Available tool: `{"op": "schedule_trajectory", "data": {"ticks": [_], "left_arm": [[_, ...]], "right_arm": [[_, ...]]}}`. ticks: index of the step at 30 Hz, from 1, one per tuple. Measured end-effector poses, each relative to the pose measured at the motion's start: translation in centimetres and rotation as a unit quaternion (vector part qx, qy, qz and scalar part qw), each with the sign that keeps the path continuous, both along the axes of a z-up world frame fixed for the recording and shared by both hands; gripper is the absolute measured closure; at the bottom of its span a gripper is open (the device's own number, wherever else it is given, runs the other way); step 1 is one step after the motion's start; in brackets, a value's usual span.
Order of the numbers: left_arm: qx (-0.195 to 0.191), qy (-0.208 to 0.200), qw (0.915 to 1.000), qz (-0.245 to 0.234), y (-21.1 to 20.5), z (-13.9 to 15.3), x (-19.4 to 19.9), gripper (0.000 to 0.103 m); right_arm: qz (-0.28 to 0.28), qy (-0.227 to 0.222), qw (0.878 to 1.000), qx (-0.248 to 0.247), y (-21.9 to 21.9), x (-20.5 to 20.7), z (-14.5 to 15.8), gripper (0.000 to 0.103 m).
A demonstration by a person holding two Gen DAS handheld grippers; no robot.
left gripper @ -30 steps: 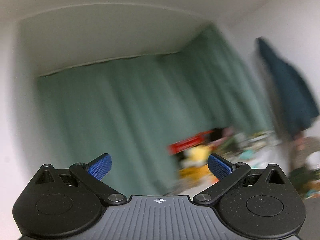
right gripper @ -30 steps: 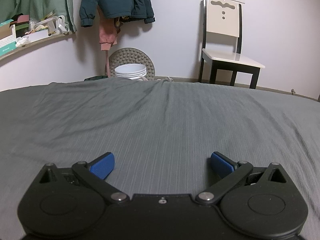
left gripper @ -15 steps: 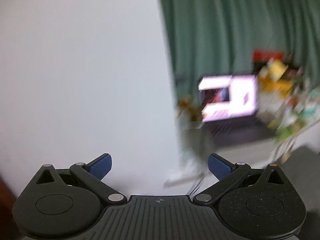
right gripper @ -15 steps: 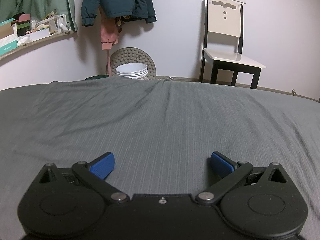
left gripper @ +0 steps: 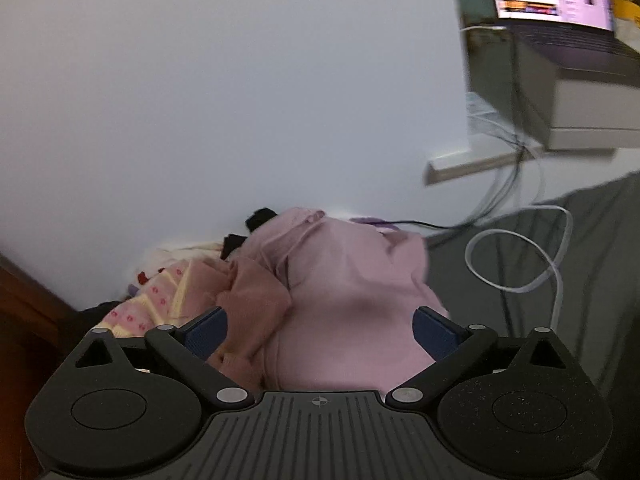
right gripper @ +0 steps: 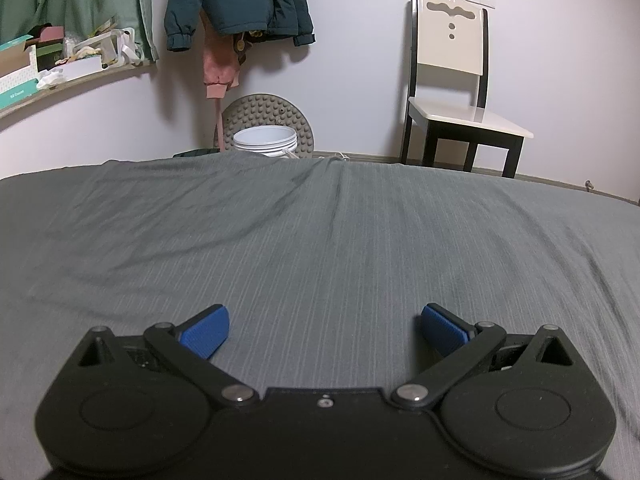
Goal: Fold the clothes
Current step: 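Turn the left tool toward the clothes pile and grasp the pink sweater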
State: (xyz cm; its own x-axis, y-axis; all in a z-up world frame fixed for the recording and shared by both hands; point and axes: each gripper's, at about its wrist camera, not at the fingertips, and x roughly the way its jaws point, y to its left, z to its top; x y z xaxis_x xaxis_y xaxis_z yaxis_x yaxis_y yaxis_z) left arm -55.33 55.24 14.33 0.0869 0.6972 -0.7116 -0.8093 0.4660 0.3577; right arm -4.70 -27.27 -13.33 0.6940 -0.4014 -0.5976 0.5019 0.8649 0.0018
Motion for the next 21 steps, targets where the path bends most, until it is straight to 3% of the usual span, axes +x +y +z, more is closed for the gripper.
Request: {"op": "schedule_trajectory", "data": {"ticks": [3, 7, 9, 12, 13, 16, 21], "left_arm": [[-0.009, 0.005, 0.9989, 0.045, 2.8, -0.2, -1.1, 0.005], [-0.043, 0.003, 0.9945, 0.095, 5.2, -0.1, -4.3, 0.023], [-0.067, -0.005, 0.9927, 0.100, 5.8, -1.0, -5.0, 0.027], [-0.079, -0.002, 0.9906, 0.112, 6.4, -2.5, -5.5, 0.045], [-0.078, -0.002, 0.9898, 0.119, 6.8, -2.9, -5.7, 0.058], [-0.077, -0.040, 0.9854, 0.146, 8.1, -3.4, -6.8, 0.088], [-0.006, -0.150, 0.9722, 0.180, 7.6, -0.5, -9.0, 0.097]], "right_arm": [[0.001, 0.000, 1.000, 0.000, 0.0, 0.0, 0.0, 0.000], [0.000, 0.003, 1.000, -0.003, 0.2, 0.1, 0.0, 0.000], [0.000, 0.003, 1.000, -0.004, 0.2, 0.1, 0.0, 0.000], [0.000, 0.003, 1.000, -0.004, 0.3, 0.2, 0.0, 0.000], [0.000, 0.003, 1.000, -0.003, 0.3, 0.2, 0.0, 0.000], [0.000, 0.003, 1.000, -0.003, 0.4, 0.3, 0.1, 0.000], [0.000, 0.003, 1.000, -0.003, 0.3, 0.2, 0.0, 0.000]]}}
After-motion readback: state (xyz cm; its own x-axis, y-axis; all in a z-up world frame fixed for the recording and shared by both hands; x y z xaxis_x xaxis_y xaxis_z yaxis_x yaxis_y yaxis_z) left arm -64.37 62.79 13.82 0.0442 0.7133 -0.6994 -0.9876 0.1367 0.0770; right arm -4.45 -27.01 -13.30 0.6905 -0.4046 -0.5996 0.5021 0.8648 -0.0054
